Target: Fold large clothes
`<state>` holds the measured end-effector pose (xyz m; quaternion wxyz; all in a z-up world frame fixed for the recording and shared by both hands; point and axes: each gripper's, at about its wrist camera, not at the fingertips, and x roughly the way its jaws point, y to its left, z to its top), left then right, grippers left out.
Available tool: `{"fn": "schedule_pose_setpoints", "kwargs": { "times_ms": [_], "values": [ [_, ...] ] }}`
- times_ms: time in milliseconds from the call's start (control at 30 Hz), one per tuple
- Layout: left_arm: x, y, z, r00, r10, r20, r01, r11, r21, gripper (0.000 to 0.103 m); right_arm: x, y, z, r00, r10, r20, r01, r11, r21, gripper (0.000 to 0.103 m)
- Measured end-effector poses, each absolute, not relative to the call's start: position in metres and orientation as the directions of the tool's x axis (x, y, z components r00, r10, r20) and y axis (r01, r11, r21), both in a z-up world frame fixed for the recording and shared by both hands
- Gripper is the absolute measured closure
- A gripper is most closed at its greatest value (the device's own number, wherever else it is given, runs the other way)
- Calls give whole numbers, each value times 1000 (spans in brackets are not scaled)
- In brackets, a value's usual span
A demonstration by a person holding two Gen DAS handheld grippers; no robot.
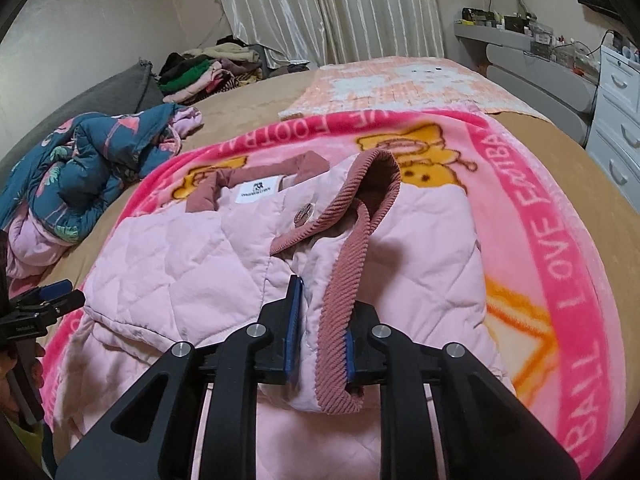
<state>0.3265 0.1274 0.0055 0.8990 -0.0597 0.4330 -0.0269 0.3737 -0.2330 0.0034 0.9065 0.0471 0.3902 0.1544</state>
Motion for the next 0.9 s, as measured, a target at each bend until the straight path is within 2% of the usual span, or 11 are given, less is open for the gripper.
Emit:
{"fn": "schedule_pose_setpoints", "kwargs": {
  "times_ms": [167, 233, 533, 667, 767, 900],
  "values": [
    [334, 122, 5, 623, -111, -774, 7, 991, -136, 9, 372, -236, -1, 633, 326, -702, -235, 945, 227, 68],
    [337, 121, 5, 623, -129, -772, 13, 988, -155, 9, 369, -239, 2, 648, 300, -700, -213, 954, 211, 45],
    [350, 119, -2, 614, -132, -779, 6, 987, -163, 9, 352, -247, 31, 706, 257, -659, -199, 966, 164, 39],
    [352, 125, -13, 608, -156, -779, 1, 981, -196, 9, 345, -235, 42, 721, 265, -640, -230, 963, 139, 32],
    [351, 125, -17, 602, -155, -783, 11, 983, -186, 9, 342, -219, 48, 714, 290, -637, -270, 954, 131, 30],
    [356, 123, -28, 576, -144, -804, 25, 987, -159, 9, 341, -187, 52, 698, 336, -632, -349, 931, 110, 22]
  ]
}}
